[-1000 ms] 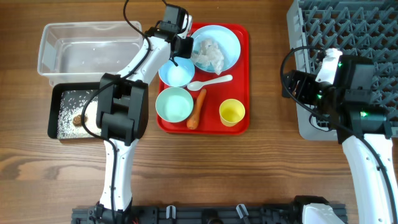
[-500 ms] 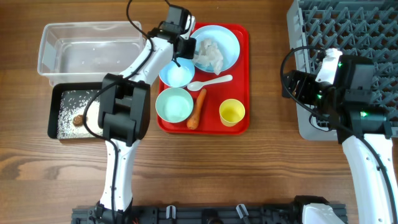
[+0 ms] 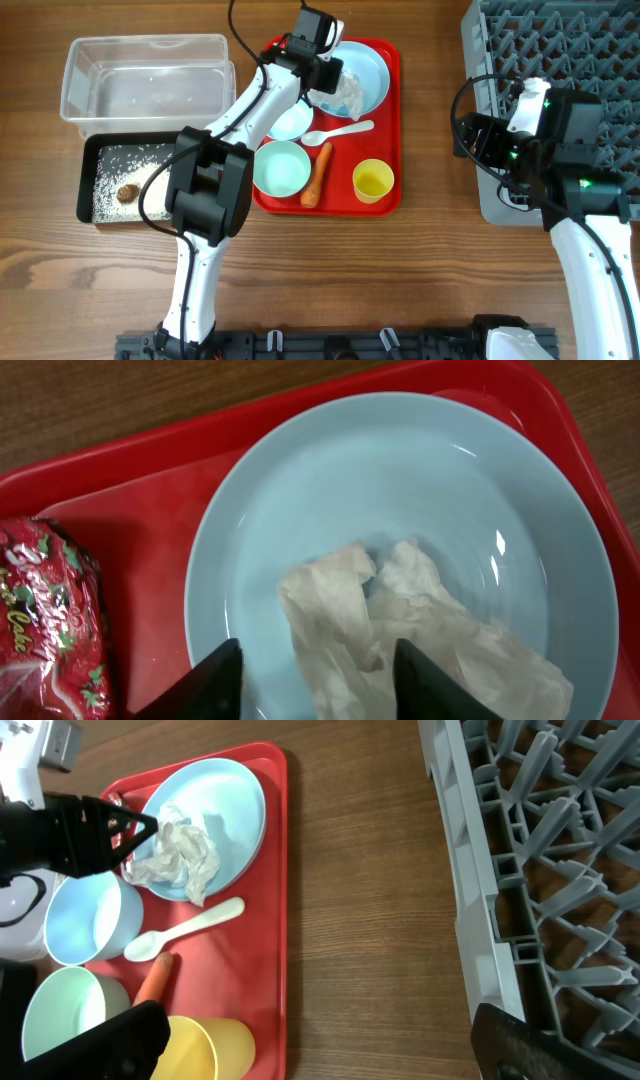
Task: Sort waste into correct bins and load items into the dishwasher rack
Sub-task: 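Close the left gripper on the tissue and lift it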
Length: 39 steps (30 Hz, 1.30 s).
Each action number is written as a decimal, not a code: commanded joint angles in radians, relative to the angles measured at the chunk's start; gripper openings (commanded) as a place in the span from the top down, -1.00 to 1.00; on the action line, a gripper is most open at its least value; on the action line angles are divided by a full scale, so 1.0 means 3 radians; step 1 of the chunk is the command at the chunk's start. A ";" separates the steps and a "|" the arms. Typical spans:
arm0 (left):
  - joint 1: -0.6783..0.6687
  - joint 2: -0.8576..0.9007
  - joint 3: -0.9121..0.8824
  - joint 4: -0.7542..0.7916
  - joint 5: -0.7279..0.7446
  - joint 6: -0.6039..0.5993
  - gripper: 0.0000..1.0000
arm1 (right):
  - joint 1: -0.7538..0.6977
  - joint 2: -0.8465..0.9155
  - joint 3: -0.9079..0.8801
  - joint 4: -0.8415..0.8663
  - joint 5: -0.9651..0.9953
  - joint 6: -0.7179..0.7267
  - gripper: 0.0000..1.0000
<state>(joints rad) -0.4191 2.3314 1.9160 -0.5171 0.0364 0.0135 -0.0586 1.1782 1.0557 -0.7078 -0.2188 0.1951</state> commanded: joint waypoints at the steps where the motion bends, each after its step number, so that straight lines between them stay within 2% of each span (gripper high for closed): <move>1: -0.0025 -0.0264 0.0011 0.0029 0.0017 0.0004 -0.12 | 0.0008 0.0017 0.0075 -0.0005 0.0058 -0.0042 -0.99; 7: -0.0118 -0.0351 0.0010 -0.0197 0.0083 0.0005 -0.52 | 0.0008 0.0017 0.0075 0.0004 0.0071 -0.0043 -0.99; 15: -0.0217 -0.0144 0.0004 -0.0306 0.0100 0.0029 -0.63 | 0.0008 0.0017 0.0075 0.0025 0.0066 -0.0038 -1.00; 20: -0.0201 -0.0017 0.0004 -0.0230 -0.0010 0.0028 -0.38 | 0.0008 0.0017 0.0075 0.0017 0.0067 -0.0039 -1.00; 34: -0.0214 0.0209 0.0004 -0.0108 -0.0064 0.0028 -0.25 | 0.0008 0.0017 0.0075 0.0010 0.0067 -0.0038 -0.99; 38: -0.0215 0.0294 0.0003 -0.0111 -0.0061 0.0027 0.12 | 0.0008 0.0017 0.0075 0.0010 0.0067 -0.0038 -1.00; 39: -0.0219 0.0323 0.0004 -0.0109 -0.0061 0.0027 0.31 | 0.0008 0.0017 0.0075 0.0010 0.0067 -0.0041 -0.99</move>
<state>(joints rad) -0.4835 2.3768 1.9160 -0.5518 0.0269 0.0154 -0.0586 1.1782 1.0557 -0.7033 -0.2157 0.1955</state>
